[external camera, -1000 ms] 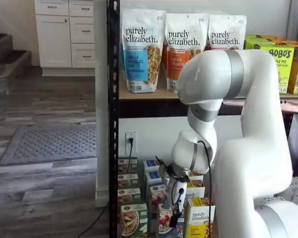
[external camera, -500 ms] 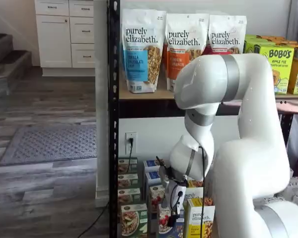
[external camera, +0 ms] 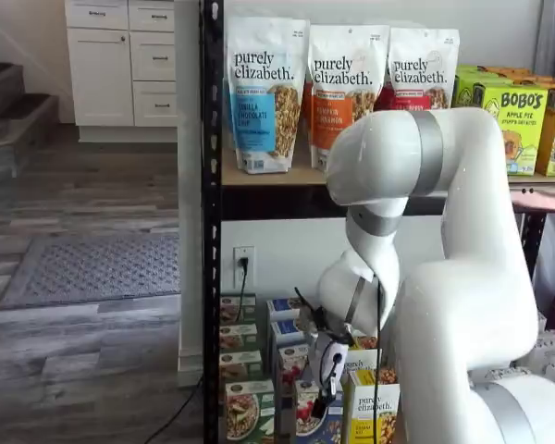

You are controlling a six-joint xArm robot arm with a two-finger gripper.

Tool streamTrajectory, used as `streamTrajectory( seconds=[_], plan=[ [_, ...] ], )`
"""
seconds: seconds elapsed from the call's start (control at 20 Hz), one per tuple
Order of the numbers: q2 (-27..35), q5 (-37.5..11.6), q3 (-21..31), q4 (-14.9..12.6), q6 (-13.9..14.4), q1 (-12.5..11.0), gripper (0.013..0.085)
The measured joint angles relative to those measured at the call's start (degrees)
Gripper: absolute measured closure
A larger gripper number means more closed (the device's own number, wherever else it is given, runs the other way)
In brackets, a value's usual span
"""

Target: Pick up the blue and white box that is on the bottom shelf, the second box from the left

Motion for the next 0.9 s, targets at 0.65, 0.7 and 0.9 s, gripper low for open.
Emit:
streamTrajectory(
  seconds=[0.65,0.7,0.9],
  plan=[
    [3.65,0.54,-6.13,1.79,-2.16,-1.29,0.013],
    [4.09,0.73,-6.83,1.11,-1.59,-1.39,0.013],
    [5.95,1.05,-9.35,-1.61,0.83,-1.55,0.013]
  ],
)
